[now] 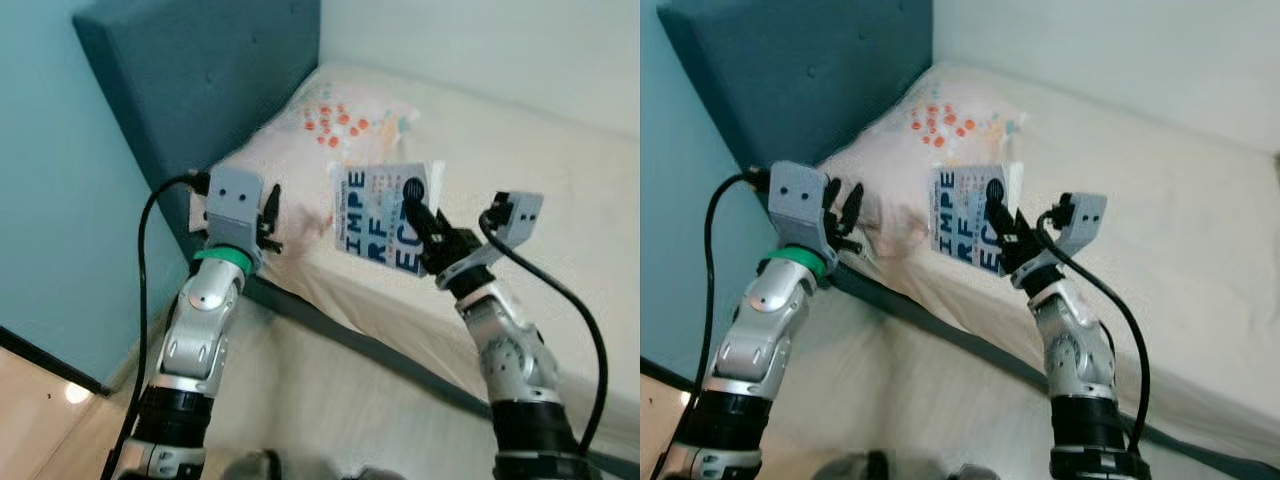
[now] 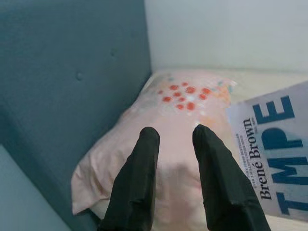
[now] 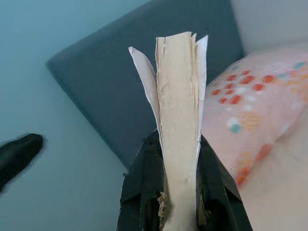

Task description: Clean up the room

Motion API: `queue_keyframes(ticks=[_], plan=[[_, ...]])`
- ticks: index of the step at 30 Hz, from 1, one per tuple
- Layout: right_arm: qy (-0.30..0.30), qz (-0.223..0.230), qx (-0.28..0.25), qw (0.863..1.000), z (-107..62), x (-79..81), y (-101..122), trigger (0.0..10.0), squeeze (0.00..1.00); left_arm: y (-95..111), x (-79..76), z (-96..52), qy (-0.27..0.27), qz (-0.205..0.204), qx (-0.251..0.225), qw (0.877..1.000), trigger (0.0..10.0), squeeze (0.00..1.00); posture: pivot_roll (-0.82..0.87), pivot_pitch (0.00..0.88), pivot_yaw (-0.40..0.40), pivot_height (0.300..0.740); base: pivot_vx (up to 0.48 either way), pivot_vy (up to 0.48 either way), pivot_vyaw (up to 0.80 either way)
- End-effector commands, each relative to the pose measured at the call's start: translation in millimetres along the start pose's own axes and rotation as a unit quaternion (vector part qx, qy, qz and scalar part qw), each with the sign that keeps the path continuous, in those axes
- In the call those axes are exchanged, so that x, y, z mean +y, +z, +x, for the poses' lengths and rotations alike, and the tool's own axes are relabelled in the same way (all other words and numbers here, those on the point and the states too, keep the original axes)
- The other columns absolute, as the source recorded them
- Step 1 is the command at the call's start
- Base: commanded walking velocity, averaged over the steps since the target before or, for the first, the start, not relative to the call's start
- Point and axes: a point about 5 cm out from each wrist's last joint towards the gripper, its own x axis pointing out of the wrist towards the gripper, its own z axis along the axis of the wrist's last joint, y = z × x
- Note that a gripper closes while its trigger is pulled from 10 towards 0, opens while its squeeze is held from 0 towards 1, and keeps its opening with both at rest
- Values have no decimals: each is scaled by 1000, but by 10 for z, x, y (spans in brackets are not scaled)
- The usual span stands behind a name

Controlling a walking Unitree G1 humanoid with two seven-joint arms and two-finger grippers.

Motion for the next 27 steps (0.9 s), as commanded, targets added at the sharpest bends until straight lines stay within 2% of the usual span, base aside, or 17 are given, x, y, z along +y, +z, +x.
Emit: queue_keyframes(ticks=[1,10,19,27], plan=[[7,-1,-7,1000,1,6,22,10000,0,-35,-29,-10,-3,-3,7,1000,10000,0,-32,0,12,740,386,0,0],[-2,2,-12,1000,6,-13,27,10000,0,-32,-39,-9,-9,-4,5,1000,10000,0,-34,0,15,740,379,0,0],[-9,0,-10,1000,0,-31,27,10000,0,-36,-63,-11,-18,-7,8,1000,10000,0,-33,0,17,740,358,0,-601],[-15,-9,-7,1000,6,-41,15,10000,0,-73,-124,-47,-42,-15,17,999,10000,0,-32,0,17,740,0,0,0]])
